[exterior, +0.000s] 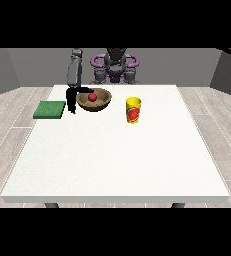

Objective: Pick the cup and pour the ball into the bowl, then pick the bowl and place it on the pad

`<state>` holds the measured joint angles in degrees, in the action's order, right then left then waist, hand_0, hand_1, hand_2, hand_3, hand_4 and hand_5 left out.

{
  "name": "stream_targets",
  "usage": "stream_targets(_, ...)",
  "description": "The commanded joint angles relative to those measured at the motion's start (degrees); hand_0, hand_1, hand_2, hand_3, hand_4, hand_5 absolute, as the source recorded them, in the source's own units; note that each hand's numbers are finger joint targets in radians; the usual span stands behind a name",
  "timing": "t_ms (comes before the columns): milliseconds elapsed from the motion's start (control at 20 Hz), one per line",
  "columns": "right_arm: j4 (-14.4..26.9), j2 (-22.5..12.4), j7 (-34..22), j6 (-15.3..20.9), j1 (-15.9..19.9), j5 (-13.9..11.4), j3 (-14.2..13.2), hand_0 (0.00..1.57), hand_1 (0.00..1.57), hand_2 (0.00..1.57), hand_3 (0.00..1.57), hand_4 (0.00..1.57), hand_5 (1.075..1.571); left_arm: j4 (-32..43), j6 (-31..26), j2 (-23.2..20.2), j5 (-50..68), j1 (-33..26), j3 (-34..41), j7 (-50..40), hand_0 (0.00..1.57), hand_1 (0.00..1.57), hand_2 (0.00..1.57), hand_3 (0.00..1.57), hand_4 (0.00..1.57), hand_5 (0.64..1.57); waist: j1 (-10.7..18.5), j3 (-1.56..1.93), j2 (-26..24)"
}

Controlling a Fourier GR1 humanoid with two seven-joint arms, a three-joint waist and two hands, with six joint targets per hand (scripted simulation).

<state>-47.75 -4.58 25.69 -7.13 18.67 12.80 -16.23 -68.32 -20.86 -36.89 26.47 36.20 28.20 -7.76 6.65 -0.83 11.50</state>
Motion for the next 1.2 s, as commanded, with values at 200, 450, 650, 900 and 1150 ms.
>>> stream_targets(200, 6.0, 3.1, -2.6, 9.5, -1.9, -3.0, 0.2, 1.57, 1.57, 1.57, 1.57, 1.01, 1.43, -2.5, 0.3, 0.3, 0.7, 1.1, -0.1, 1.2, 0.0, 0.0, 0.0, 0.0, 0.3, 1.525, 3.0, 0.84, 4.5)
stream_targets(450, 2.8, -0.3, -4.3, 10.8, -2.2, -2.7, -1.1, 1.57, 1.57, 1.57, 1.57, 1.07, 1.476, 0.5, -3.0, -3.0, 3.7, 1.8, 2.4, 0.3, 0.0, 0.0, 0.0, 0.0, 0.58, 1.567, 4.1, 0.77, 5.9)
stream_targets(650, -2.0, -0.6, -10.6, 12.5, -2.2, -2.7, 0.1, 1.57, 1.57, 1.57, 1.57, 1.07, 1.487, 4.6, -4.2, -4.3, 3.7, 0.9, 3.6, 1.2, 0.0, 0.0, 0.0, 0.0, 0.68, 1.57, 2.3, 0.64, 3.6)
stream_targets(900, -8.4, -4.5, -26.0, 15.3, 1.8, -4.7, 3.4, 1.57, 1.57, 1.57, 1.57, 1.04, 1.535, 9.9, -4.4, -5.2, 0.5, -2.9, 3.9, 4.3, 0.0, 0.0, 0.0, 0.0, 0.73, 1.569, -2.2, 0.71, -3.3)
stream_targets(1150, -11.8, -9.7, -38.7, 12.8, 4.3, -4.7, 4.9, 1.57, 1.57, 1.57, 1.57, 1.03, 1.541, 15.5, -5.4, -8.0, 0.4, -5.9, 6.1, 4.9, 0.0, 0.0, 0.0, 0.0, 0.72, 1.568, -6.2, 0.74, -7.5)
